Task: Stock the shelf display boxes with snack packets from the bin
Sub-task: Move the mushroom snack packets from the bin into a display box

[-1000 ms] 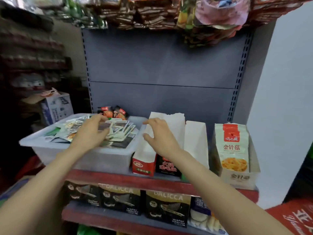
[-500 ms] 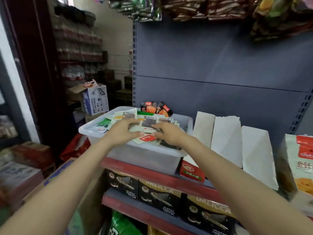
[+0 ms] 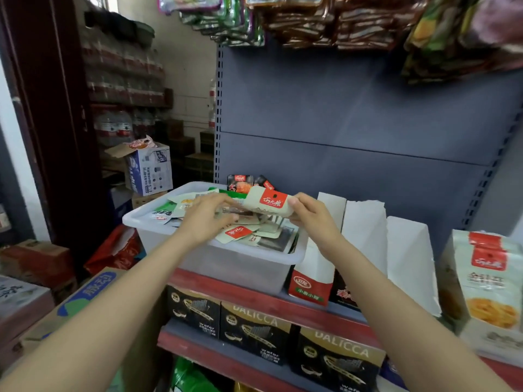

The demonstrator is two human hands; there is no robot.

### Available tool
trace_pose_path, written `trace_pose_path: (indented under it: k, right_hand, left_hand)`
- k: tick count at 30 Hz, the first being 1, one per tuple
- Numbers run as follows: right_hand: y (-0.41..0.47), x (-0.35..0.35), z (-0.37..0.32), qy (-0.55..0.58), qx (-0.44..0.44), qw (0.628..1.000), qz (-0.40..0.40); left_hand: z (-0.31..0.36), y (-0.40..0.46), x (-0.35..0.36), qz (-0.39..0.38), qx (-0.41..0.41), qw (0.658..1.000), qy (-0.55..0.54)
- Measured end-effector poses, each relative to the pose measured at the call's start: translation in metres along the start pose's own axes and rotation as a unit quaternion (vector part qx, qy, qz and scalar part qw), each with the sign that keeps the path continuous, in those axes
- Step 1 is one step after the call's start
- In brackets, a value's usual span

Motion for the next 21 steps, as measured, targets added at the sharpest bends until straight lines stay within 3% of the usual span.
trace_pose_path:
  k: [6,10,17,21]
  right_hand:
    - [-0.010,-0.042,-0.002,0.145,0.117,0.978,0.095]
    - [-0.021,-0.077,0.000,0.165,0.156,0.967,0.116]
    - [-0.042,-0.171,-0.009,0.143,0.101,0.961,0.215]
    - [-0.056,-0.227,-0.015,0.102,0.064,0.950,0.288]
  left_hand:
    - [0.076,0.001,0.011,0.071,0.081,0.991,-0.076]
    - [0.115,0.001,0.030,0.042,0.074,0.987,-0.136]
    - [0.193,-0.014,0.073,0.018,0.082,0.979,-0.188]
    - [0.238,-0.032,0.115,-0.074,0.075,0.966,-0.235]
Point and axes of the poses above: each hand's wrist, its own y-axis towards the middle knuckle, its own x-axis out of the palm, z = x × y, the point moved 4 cm from there along y, towards the middle knuckle, and after that the axes turned 15 degrees about z, right-handed, at the moved point
